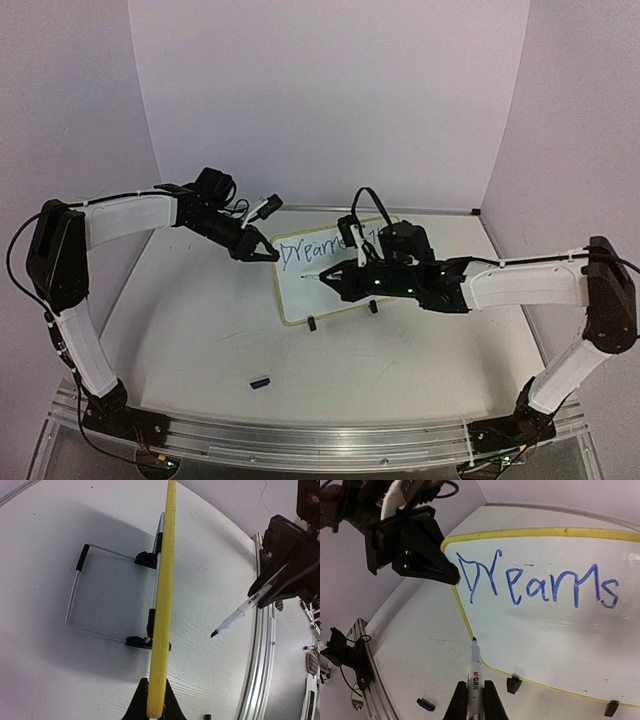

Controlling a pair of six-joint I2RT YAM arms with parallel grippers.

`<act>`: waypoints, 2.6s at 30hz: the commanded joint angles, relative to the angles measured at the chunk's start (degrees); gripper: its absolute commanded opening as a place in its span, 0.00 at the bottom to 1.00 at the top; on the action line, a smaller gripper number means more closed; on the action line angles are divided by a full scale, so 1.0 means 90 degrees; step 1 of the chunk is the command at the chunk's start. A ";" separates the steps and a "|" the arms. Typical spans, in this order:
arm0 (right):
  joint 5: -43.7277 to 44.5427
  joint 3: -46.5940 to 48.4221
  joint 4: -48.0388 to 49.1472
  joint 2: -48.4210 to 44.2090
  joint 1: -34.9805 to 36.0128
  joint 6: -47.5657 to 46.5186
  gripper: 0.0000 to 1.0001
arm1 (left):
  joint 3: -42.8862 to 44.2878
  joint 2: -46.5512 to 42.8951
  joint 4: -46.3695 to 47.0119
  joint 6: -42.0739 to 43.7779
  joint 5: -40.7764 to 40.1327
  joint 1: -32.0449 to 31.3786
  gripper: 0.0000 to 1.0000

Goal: Write a sentence on the whiteboard

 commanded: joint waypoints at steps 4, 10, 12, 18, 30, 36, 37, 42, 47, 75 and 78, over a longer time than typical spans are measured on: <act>0.0089 0.0768 0.0317 0.0771 0.0230 -0.0133 0.00 | 0.0098 0.0120 -0.0394 0.0092 -0.0271 -0.0141 0.00; 0.0214 0.1011 0.0336 0.1203 0.0277 -0.0036 0.00 | 0.0099 0.0120 -0.0398 0.0098 -0.0278 -0.0141 0.00; 0.0246 0.1086 0.0336 0.1314 0.0283 -0.0020 0.00 | 0.0099 0.0120 -0.0393 0.0094 -0.0278 -0.0140 0.00; 0.0376 0.1209 0.0336 0.1571 0.0292 0.0077 0.00 | 0.0096 0.0120 -0.0394 0.0103 -0.0288 -0.0140 0.00; 0.1009 0.0888 0.0346 0.1304 0.0291 0.0238 0.00 | 0.0101 0.0120 -0.0404 0.0108 -0.0300 -0.0140 0.00; 0.1055 0.0706 0.0346 0.1219 0.0292 0.0295 0.00 | 0.0103 0.0120 -0.0402 0.0107 -0.0290 -0.0140 0.00; 0.1042 0.0687 0.0346 0.1224 0.0292 0.0308 0.00 | 0.0101 0.0120 -0.0402 0.0110 -0.0290 -0.0140 0.00; 0.0864 0.0730 0.0283 0.1385 0.0294 0.0336 0.00 | 0.0104 0.0122 -0.0403 0.0109 -0.0290 -0.0141 0.00; 0.0756 0.0694 0.0234 0.1528 0.0303 0.0417 0.00 | 0.0103 0.0120 -0.0403 0.0106 -0.0297 -0.0140 0.00; 0.0640 0.0756 0.0228 0.1600 0.0341 0.0519 0.00 | 0.0109 0.0110 -0.0403 0.0106 -0.0290 -0.0140 0.00; 0.0694 0.0654 0.0455 0.1476 0.0341 0.0595 0.00 | 0.0105 0.0110 -0.0403 0.0104 -0.0290 -0.0140 0.00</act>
